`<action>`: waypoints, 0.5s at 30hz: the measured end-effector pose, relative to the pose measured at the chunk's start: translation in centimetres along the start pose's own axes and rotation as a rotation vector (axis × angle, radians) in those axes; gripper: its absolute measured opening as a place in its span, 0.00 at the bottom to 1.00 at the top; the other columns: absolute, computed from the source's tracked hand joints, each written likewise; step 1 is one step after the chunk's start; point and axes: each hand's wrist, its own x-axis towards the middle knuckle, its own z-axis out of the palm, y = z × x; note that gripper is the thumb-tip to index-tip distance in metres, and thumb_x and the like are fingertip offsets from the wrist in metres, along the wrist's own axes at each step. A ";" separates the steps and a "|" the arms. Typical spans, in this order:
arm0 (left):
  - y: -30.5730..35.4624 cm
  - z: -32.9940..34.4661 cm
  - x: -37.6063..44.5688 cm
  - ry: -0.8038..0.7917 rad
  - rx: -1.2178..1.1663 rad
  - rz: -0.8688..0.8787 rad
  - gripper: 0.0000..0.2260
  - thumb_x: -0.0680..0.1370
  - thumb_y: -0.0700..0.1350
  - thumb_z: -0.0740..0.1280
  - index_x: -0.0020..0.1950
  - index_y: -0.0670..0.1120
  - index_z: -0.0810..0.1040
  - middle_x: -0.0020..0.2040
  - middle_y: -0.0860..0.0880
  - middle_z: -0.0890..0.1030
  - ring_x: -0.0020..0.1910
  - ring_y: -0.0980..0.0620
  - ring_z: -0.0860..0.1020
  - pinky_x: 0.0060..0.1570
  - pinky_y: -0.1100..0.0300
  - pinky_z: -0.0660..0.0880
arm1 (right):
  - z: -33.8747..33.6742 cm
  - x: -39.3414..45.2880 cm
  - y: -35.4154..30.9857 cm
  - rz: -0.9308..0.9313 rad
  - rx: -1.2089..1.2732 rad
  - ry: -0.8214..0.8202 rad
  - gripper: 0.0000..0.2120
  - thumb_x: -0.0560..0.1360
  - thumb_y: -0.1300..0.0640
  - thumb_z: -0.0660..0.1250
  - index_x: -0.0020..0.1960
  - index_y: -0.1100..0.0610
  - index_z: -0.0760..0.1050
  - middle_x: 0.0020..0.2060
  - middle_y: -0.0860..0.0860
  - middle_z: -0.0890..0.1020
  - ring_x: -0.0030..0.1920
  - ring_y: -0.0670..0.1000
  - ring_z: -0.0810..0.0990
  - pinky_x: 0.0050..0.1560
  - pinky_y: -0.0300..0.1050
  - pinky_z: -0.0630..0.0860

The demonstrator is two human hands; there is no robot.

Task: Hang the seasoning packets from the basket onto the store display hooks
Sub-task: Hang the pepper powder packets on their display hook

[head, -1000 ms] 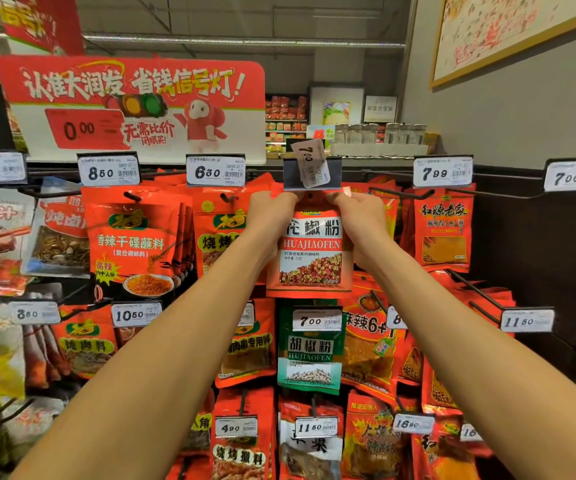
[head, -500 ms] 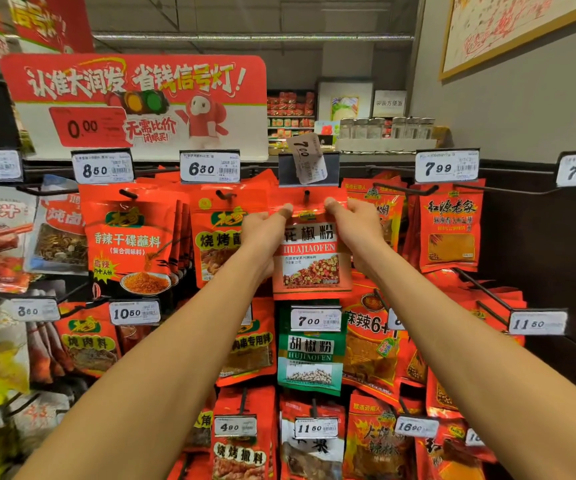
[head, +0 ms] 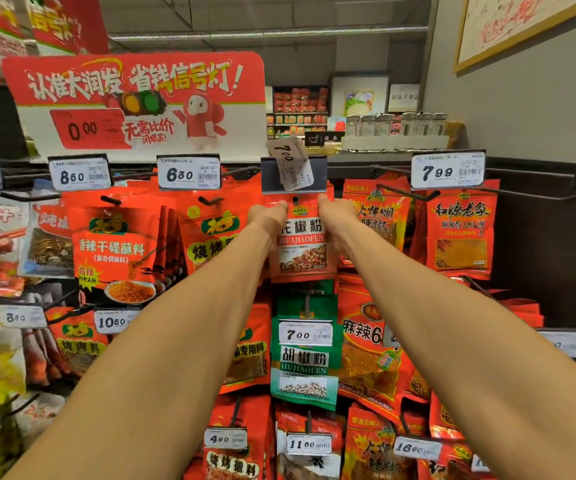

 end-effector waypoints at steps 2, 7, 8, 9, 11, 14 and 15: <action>-0.4 -0.4 -0.4 -0.005 0.003 0.039 0.13 0.82 0.48 0.68 0.60 0.41 0.73 0.45 0.44 0.85 0.33 0.50 0.84 0.27 0.59 0.79 | -0.1 -0.3 0.2 0.025 0.007 -0.025 0.22 0.84 0.45 0.56 0.67 0.60 0.72 0.53 0.57 0.85 0.52 0.59 0.85 0.58 0.58 0.81; -3.4 -1.5 -2.4 0.018 0.195 0.263 0.04 0.81 0.45 0.68 0.48 0.47 0.80 0.47 0.45 0.85 0.46 0.44 0.84 0.51 0.47 0.82 | -1.9 -3.1 2.3 -0.136 -0.208 0.097 0.12 0.82 0.51 0.58 0.52 0.55 0.78 0.47 0.53 0.84 0.48 0.56 0.83 0.48 0.50 0.80; -3.8 -1.9 -3.1 0.025 0.250 0.292 0.04 0.80 0.44 0.68 0.50 0.46 0.81 0.46 0.47 0.85 0.46 0.46 0.83 0.53 0.50 0.81 | -2.6 -4.0 2.7 -0.182 -0.267 0.147 0.11 0.81 0.52 0.59 0.55 0.55 0.78 0.50 0.52 0.83 0.51 0.55 0.82 0.51 0.51 0.79; -4.1 -2.4 -3.9 0.036 0.287 0.319 0.06 0.79 0.45 0.69 0.54 0.45 0.81 0.44 0.52 0.83 0.44 0.49 0.82 0.53 0.55 0.79 | -3.2 -4.9 3.0 -0.212 -0.291 0.194 0.12 0.80 0.53 0.61 0.59 0.56 0.78 0.53 0.52 0.83 0.54 0.54 0.82 0.56 0.53 0.79; -4.4 -3.8 -5.5 0.037 0.344 0.372 0.15 0.79 0.46 0.70 0.64 0.43 0.79 0.40 0.59 0.77 0.46 0.52 0.79 0.52 0.61 0.71 | -4.3 -6.9 3.5 -0.259 -0.225 0.266 0.12 0.79 0.55 0.63 0.57 0.55 0.81 0.52 0.51 0.86 0.53 0.53 0.83 0.58 0.55 0.80; -4.3 -6.1 -8.3 -0.026 0.331 0.417 0.14 0.80 0.47 0.69 0.63 0.43 0.80 0.52 0.52 0.81 0.54 0.50 0.80 0.54 0.60 0.73 | -5.7 -10.6 3.8 -0.226 0.010 0.209 0.08 0.79 0.60 0.64 0.46 0.55 0.81 0.31 0.49 0.85 0.32 0.48 0.83 0.35 0.45 0.82; -4.4 -6.9 -9.1 -0.076 0.253 0.399 0.09 0.80 0.45 0.68 0.58 0.44 0.82 0.53 0.50 0.84 0.50 0.50 0.83 0.51 0.59 0.76 | -6.0 -12.0 3.9 -0.207 0.061 0.176 0.07 0.79 0.62 0.64 0.45 0.57 0.80 0.28 0.50 0.84 0.27 0.48 0.82 0.29 0.41 0.79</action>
